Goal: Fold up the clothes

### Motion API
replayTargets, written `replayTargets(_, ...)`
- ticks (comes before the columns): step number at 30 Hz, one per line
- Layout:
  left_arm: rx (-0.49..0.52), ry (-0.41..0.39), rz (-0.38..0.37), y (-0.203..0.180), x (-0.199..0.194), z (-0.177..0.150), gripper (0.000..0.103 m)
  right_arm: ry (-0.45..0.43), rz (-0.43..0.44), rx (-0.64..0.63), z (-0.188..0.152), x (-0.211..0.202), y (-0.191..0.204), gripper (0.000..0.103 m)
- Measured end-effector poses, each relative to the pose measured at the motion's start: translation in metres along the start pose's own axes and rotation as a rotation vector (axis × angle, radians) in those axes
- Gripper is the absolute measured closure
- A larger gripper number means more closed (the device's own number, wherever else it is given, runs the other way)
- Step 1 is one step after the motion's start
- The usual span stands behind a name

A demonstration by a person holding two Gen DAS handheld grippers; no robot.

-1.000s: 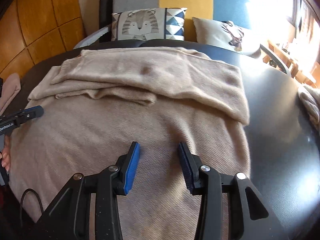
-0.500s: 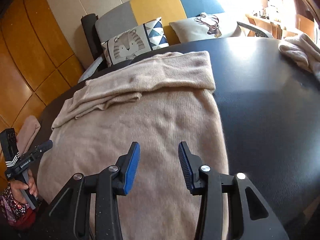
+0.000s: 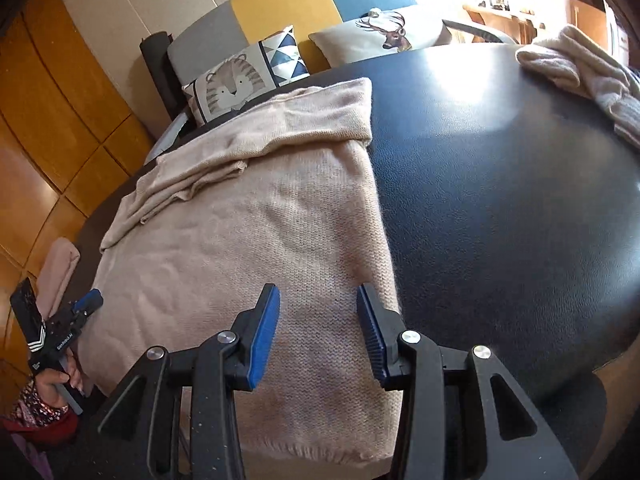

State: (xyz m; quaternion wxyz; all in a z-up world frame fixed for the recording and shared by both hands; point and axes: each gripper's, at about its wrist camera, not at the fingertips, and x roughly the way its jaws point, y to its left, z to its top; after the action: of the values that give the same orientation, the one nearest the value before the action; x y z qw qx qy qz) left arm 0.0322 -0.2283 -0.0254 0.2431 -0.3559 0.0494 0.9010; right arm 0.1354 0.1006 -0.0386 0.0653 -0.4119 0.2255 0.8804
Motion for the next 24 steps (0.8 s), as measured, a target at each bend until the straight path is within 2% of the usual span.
replayTargets(5,-0.049,0.039,-0.009,0.027,-0.018,-0.009,0.078,-0.023,-0.068,-0.002,-0.006,-0.012,-0.01,0.06)
replayTargets(8,-0.096,0.054,-0.036,0.042,-0.024,-0.02,0.078,-0.072,-0.022,-0.045,-0.004,-0.019,0.003,0.06)
replayTargets(10,-0.116,0.05,-0.074,0.044,-0.028,-0.023,0.078,-0.069,0.036,-0.098,-0.004,-0.018,0.019,0.06)
replayTargets(11,-0.121,0.052,-0.092,0.045,-0.029,-0.025,0.078,-0.054,0.034,-0.137,-0.004,-0.014,0.027,0.06)
replayTargets(14,-0.086,0.063,-0.092,0.04,-0.031,-0.03,0.078,0.008,-0.069,-0.217,-0.011,0.004,0.039,0.06)
replayTargets(17,-0.105,0.068,-0.105,0.044,-0.038,-0.031,0.078,0.017,-0.038,-0.178,-0.013,0.004,0.032,0.06)
replayTargets(20,-0.166,0.075,-0.141,0.055,-0.046,-0.035,0.078,-0.014,-0.01,-0.134,-0.011,-0.009,0.02,0.06)
replayTargets(24,-0.264,0.104,-0.21,0.067,-0.056,-0.048,0.078,0.008,0.001,-0.096,-0.01,-0.019,-0.003,0.06)
